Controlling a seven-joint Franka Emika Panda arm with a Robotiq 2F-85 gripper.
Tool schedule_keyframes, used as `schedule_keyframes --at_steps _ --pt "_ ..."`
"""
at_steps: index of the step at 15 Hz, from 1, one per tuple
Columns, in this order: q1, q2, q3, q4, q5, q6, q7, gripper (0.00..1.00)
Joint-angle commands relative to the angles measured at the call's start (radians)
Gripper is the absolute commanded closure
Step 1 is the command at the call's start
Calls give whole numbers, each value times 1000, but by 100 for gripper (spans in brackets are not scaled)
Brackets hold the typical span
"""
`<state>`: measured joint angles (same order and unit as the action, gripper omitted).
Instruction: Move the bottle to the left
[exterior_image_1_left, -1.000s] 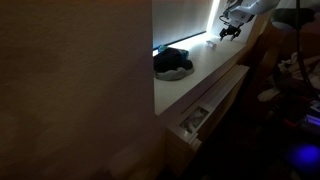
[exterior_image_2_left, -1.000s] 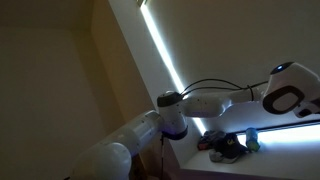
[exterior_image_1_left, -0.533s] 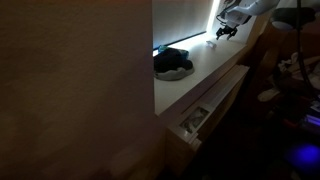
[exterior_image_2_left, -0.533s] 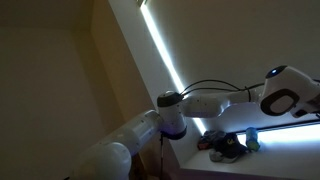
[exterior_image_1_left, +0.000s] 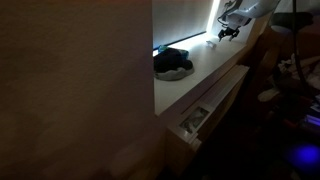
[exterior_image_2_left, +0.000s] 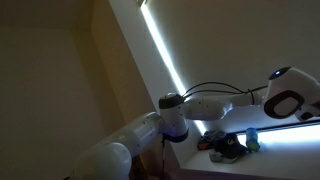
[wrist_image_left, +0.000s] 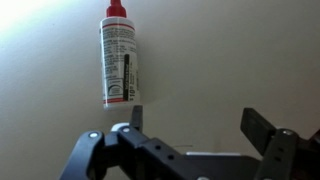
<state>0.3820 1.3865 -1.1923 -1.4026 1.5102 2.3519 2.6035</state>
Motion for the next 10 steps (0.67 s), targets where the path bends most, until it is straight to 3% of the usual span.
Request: schedule_keyframes --at_steps 1,4,5,6,10 --pt "-14 -9 6 -2 20 -9 0 0" --pt "-35 -10 24 71 103 46 1 0" --pt "-94 -112 164 121 -6 168 -29 0" --pt "-105 -112 189 153 -16 217 -58 0" --pt "-222 -160 430 282 -206 393 -71 0"
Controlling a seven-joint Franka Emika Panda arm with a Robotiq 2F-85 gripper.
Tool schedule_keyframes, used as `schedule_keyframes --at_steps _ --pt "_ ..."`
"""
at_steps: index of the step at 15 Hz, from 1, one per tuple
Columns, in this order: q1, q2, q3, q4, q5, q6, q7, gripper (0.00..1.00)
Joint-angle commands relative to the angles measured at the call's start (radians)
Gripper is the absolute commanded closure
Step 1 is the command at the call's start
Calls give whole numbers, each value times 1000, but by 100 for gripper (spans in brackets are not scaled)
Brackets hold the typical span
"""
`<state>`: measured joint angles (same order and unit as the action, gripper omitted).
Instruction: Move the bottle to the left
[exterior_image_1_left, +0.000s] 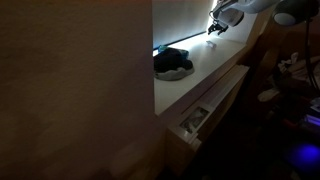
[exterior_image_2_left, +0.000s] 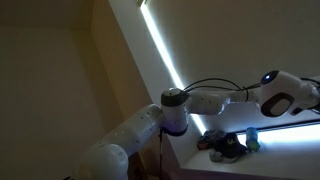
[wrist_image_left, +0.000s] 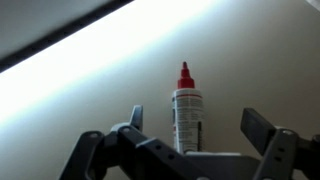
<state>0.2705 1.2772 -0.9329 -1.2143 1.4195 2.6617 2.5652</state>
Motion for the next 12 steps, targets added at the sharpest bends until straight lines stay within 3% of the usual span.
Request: schedule_keyframes --at_steps 1,3,5,6,8,9,12 --pt "-91 -85 194 26 -196 109 21 0" --pt "-127 -100 265 37 -297 151 55 0" --pt "-134 -101 274 36 -309 156 59 0" --pt "-70 -60 151 15 -202 81 37 0" --pt "-69 -72 136 -19 -204 14 42 0" --pt "-84 -52 163 27 -219 70 42 0" --pt "-85 -50 159 23 -219 63 41 0"
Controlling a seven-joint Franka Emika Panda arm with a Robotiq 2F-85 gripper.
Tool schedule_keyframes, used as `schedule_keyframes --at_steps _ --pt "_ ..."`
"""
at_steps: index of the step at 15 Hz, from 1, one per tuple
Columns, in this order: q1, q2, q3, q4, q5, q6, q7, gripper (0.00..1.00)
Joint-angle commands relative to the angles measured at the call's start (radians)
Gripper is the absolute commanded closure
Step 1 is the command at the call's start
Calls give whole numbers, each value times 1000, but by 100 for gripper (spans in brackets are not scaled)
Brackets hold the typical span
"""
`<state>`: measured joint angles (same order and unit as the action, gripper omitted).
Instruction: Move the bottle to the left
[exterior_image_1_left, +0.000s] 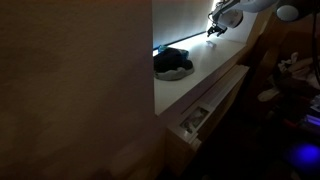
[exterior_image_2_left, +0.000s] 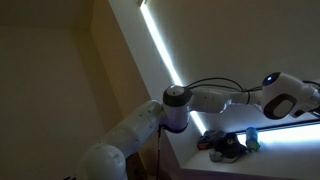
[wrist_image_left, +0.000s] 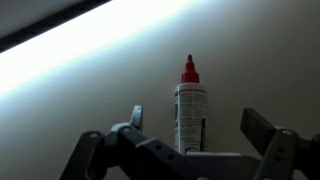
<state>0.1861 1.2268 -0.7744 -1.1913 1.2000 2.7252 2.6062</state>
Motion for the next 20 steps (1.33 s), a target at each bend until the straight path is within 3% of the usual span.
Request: schedule_keyframes --at_steps 1,3,5,6,11,15,16,19,20 --pt "2 0 0 0 0 0 0 0" --pt "-19 14 12 19 -3 -98 0 0" --pt "-9 40 -19 -1 8 -193 0 0" --pt "-3 20 -2 -1 0 -128 0 0" --pt "-7 47 -10 -2 0 -166 0 0" --pt "54 90 -64 -64 93 31 0 0" --pt "15 72 -29 -21 46 -39 0 0" --pt "37 95 -49 -41 75 15 0 0" --pt "39 95 -51 -43 76 19 0 25"
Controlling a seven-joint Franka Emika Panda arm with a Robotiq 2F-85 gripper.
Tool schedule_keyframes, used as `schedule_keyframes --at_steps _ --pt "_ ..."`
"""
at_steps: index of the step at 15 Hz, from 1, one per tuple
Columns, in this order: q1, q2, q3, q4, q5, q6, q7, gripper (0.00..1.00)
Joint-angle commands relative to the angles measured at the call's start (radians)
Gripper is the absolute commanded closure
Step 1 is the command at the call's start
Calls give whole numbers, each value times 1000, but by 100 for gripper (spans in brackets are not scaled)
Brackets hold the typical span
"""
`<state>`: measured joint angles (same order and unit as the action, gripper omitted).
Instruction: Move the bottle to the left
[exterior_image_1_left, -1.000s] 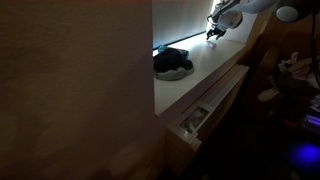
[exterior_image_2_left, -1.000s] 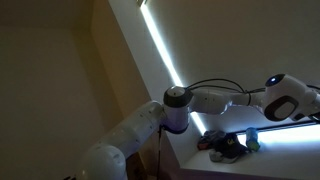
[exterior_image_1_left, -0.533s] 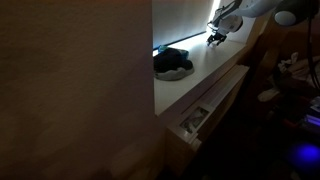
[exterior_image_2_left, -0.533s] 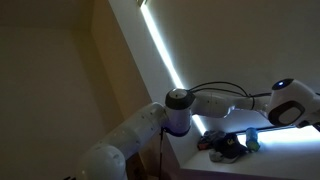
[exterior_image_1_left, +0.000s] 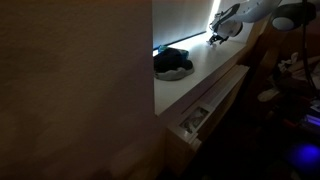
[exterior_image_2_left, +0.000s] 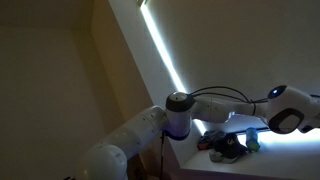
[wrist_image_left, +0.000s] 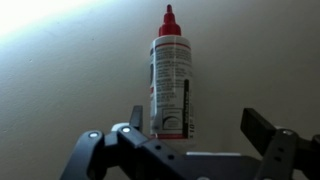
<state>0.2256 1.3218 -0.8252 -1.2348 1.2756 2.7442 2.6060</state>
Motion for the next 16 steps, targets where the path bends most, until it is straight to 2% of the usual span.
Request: schedule_keyframes --at_steps 1,9,11,12,13,16 --pt "-5 -3 4 3 1 -10 -4 25" --pt "-25 -1 14 13 15 -1 -16 81" --pt "-29 -1 15 15 17 -3 -17 82" --pt "-94 -68 140 12 -118 64 0 84" --pt "-113 -84 175 21 -131 88 -27 84" --pt "-205 -174 381 46 -184 227 -207 84"
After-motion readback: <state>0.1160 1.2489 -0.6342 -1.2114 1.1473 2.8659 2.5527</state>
